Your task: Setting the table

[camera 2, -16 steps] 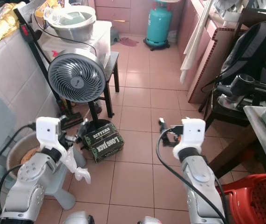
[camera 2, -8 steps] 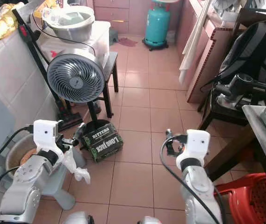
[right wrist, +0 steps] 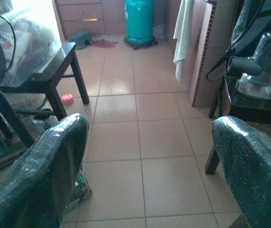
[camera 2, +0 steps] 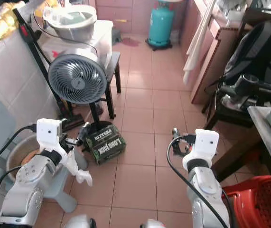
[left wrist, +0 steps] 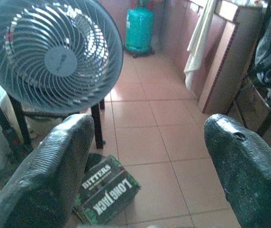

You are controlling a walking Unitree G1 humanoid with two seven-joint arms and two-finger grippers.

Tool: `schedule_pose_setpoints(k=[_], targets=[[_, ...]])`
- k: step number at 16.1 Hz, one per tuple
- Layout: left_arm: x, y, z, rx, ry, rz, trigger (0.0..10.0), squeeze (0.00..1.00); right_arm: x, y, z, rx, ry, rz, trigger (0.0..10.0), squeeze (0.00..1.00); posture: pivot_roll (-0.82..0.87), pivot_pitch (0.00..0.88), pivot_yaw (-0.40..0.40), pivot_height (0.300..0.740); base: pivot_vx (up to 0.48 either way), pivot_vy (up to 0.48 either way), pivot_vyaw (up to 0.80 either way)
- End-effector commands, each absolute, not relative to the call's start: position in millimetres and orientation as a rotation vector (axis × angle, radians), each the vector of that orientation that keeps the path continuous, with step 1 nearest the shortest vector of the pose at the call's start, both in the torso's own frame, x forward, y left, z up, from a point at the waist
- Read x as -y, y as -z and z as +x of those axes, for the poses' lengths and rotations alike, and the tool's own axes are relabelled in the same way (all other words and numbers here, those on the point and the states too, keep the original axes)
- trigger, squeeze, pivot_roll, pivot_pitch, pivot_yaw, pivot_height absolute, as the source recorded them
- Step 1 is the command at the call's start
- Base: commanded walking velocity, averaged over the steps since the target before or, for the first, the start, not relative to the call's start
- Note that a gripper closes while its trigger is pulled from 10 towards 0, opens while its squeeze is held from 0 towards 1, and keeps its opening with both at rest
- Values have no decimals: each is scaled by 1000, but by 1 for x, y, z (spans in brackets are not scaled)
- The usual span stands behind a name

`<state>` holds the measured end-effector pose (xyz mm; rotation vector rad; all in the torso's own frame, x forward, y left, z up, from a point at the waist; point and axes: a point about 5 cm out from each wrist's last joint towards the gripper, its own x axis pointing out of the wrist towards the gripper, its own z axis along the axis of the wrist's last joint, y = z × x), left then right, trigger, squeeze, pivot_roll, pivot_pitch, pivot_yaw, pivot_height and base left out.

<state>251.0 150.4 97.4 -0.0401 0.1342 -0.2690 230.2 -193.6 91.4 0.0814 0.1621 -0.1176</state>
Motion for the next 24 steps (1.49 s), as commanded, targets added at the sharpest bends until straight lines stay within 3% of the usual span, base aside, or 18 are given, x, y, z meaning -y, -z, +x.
schedule_pose_setpoints(k=[1,5,10,15,21,24], targets=[[-150,-100,250,-135,274,-18,10000,0,196,-91,227,-173,134,85,10000,0,-15,0,5,740,-289,0,0],[-150,-101,253,-138,281,-7,10000,0,196,-89,227,-196,137,84,10000,0,-11,0,5,740,-285,0,-102],[-150,-101,253,-144,278,-3,10000,0,195,-89,231,-197,132,88,10000,0,-5,0,3,740,-274,0,-751],[-151,-111,265,-102,264,34,10000,0,193,-92,238,-176,135,90,10000,0,15,0,12,740,-266,0,0],[-148,-111,261,-85,266,-7,10000,0,196,-89,239,-194,153,85,10000,0,12,0,-13,740,0,0,-267],[-148,-96,255,-163,253,-63,10000,0,192,-80,234,-222,154,93,10000,0,8,0,0,740,0,0,0]])
